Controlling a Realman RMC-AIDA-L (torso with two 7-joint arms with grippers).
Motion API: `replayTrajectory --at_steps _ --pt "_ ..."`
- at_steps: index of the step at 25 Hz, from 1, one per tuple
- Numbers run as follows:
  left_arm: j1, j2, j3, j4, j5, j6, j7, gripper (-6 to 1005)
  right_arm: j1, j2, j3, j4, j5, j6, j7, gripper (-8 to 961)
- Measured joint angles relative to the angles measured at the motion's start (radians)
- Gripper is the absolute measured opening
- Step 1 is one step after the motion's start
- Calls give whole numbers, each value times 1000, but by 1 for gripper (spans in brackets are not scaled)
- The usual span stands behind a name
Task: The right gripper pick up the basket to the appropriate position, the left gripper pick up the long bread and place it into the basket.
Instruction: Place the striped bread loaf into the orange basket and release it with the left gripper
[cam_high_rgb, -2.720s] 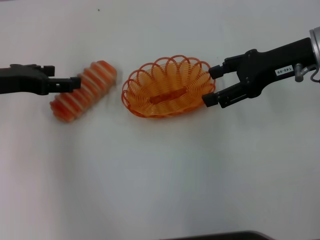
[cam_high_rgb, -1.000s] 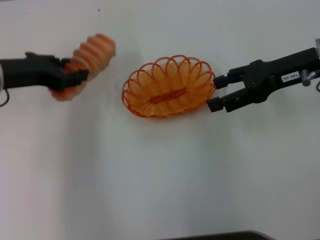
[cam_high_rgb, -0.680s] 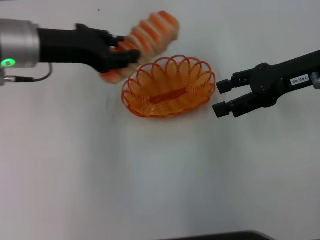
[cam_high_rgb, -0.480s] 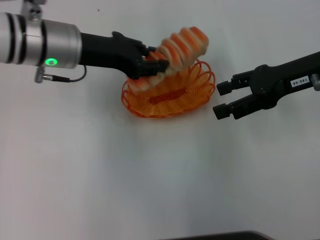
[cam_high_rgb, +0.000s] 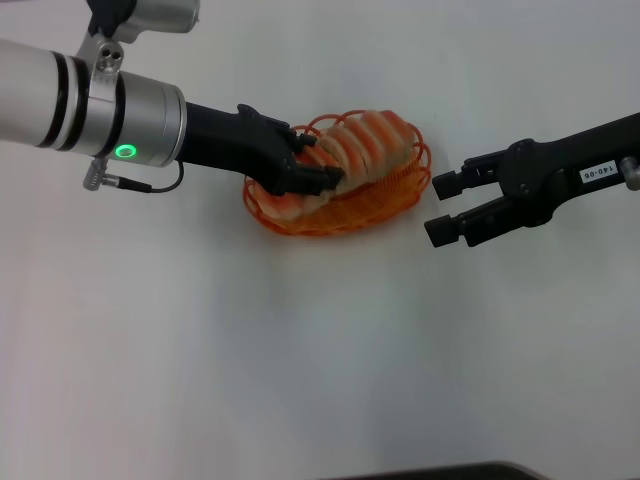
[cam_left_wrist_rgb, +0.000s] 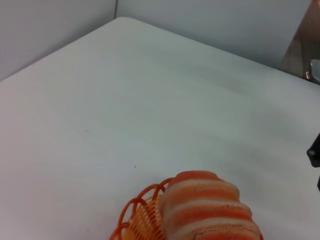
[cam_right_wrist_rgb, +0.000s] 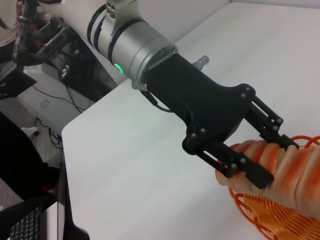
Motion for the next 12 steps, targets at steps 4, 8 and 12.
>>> replayTrajectory --at_steps 4,8,12 --pt "21 -4 -15 17 -7 2 -4 522 2 3 -4 0 -1 1 0 941" --pt "35 -5 -63 32 -9 15 -5 637 2 4 -6 0 0 7 -3 941" --pt "63 -6 -179 83 -16 97 -3 723 1 12 6 2 30 10 -22 941"
